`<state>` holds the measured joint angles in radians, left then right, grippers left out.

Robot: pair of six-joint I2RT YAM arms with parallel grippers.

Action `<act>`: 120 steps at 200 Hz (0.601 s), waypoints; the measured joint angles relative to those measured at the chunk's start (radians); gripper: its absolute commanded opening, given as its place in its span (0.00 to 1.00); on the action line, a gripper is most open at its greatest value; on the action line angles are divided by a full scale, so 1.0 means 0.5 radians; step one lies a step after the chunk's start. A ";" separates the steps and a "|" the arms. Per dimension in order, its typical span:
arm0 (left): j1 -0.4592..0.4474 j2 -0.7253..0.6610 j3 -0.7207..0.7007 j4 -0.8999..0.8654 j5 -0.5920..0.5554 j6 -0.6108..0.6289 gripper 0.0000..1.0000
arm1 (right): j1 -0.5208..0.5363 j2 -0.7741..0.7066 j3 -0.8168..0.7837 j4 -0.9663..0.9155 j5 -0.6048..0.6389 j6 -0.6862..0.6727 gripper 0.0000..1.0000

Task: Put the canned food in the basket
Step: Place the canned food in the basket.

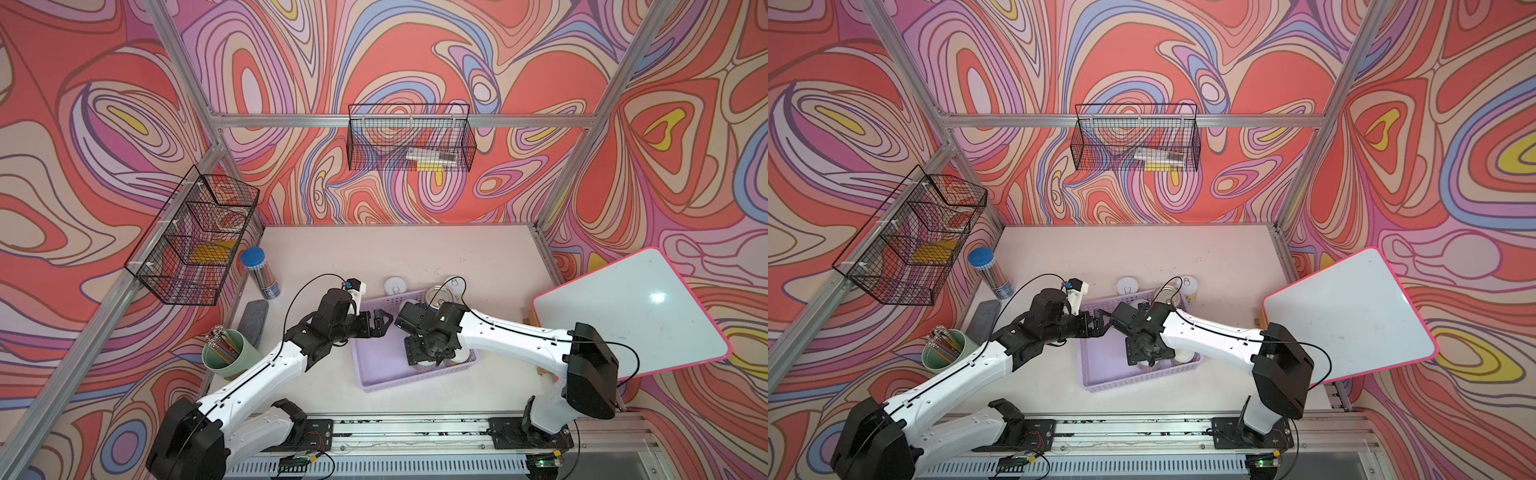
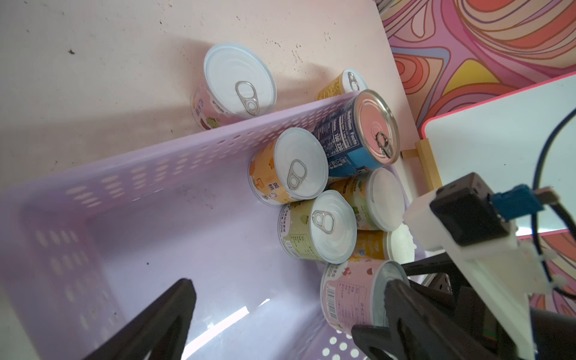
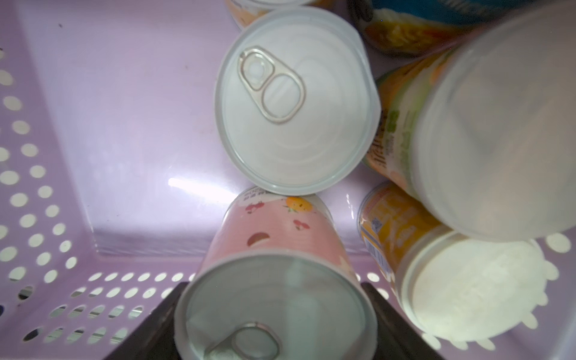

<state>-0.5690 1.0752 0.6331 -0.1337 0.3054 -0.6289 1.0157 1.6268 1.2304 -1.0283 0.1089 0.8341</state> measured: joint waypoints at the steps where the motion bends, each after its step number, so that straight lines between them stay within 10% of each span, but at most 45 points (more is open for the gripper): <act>1: -0.003 0.000 -0.002 0.000 0.000 -0.001 0.99 | 0.000 0.002 -0.001 0.000 0.002 0.000 0.36; 120: -0.317 0.021 -0.205 0.180 -0.108 -0.105 0.99 | -0.005 0.027 -0.137 0.067 0.118 0.082 0.45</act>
<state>-0.7277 1.0855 0.5304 -0.0437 0.2516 -0.6815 1.0134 1.6402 1.1618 -0.9947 0.1680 0.8749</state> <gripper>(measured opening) 0.991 0.766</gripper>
